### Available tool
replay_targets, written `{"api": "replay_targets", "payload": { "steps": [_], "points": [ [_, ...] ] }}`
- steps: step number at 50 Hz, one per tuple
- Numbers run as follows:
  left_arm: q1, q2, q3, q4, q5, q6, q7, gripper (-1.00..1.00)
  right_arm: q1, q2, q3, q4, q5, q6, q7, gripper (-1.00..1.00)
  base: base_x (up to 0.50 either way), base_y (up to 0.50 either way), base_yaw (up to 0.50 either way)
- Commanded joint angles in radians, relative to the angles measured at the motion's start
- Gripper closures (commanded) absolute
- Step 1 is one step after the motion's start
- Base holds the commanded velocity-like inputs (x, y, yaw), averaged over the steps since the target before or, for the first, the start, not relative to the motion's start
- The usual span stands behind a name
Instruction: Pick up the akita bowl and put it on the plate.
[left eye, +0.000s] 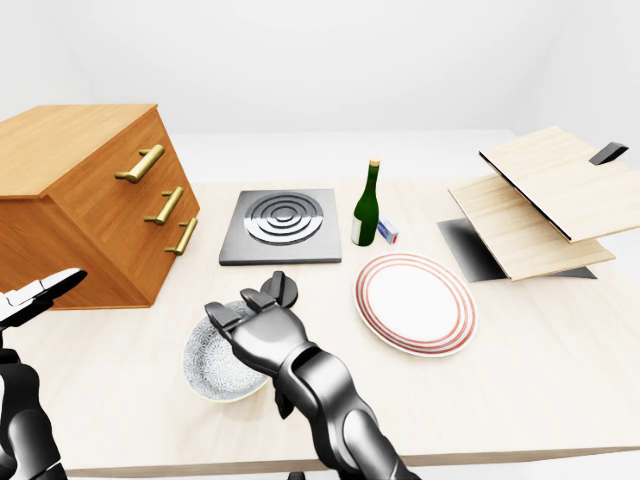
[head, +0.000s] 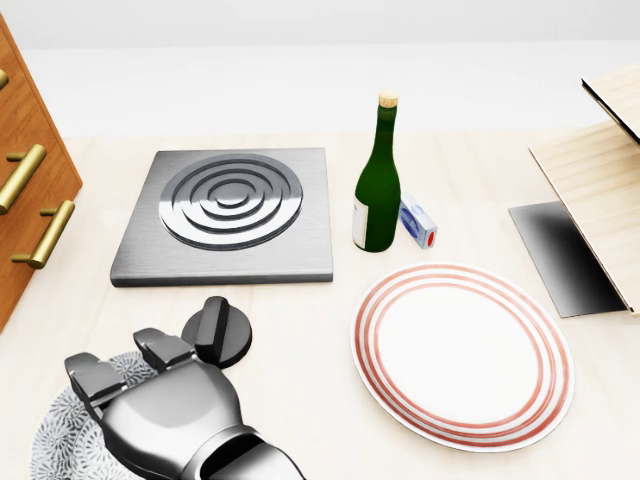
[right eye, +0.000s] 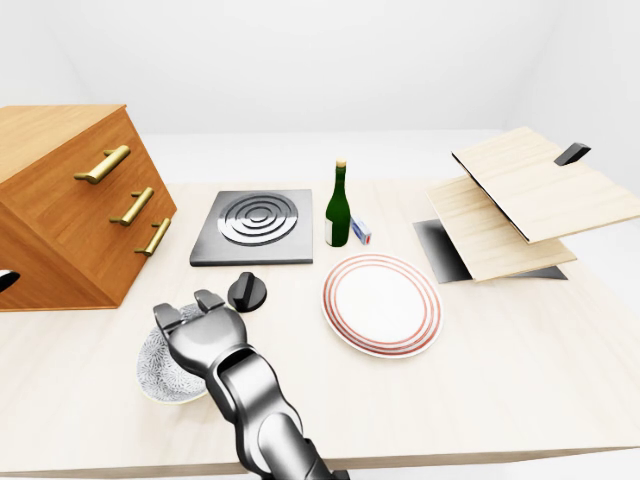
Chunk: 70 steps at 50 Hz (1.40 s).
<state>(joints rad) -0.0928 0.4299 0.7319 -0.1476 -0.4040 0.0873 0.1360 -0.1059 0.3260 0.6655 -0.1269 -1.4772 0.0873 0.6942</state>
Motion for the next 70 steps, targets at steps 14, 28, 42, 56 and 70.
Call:
{"api": "replay_targets", "payload": {
  "steps": [14,28,42,56,70],
  "points": [
    [0.001,0.000,0.003,-0.011,-0.001,0.000,0.000,-1.00,0.017,-0.004,0.011,0.080,0.039,0.000,-0.060,-0.96,0.00,0.00,0.00],
    [0.002,-0.003,0.002,-0.015,0.005,0.000,-0.003,-1.00,0.029,-0.008,0.031,0.109,0.062,0.000,-0.092,-0.96,0.00,0.00,0.00],
    [0.002,-0.004,0.000,-0.007,0.005,0.000,-0.004,-1.00,0.018,0.002,0.032,0.156,0.069,0.000,-0.107,-0.96,0.00,0.00,0.00],
    [0.002,-0.003,0.001,-0.009,0.003,0.000,-0.006,-1.00,-0.001,0.011,0.013,0.187,0.040,0.000,-0.102,-0.96,0.00,0.00,0.00],
    [0.000,-0.003,-0.002,-0.006,0.002,0.000,-0.006,-1.00,-0.022,0.019,-0.011,0.217,-0.024,0.000,-0.106,-0.95,0.00,0.00,0.00]
  ]
}}
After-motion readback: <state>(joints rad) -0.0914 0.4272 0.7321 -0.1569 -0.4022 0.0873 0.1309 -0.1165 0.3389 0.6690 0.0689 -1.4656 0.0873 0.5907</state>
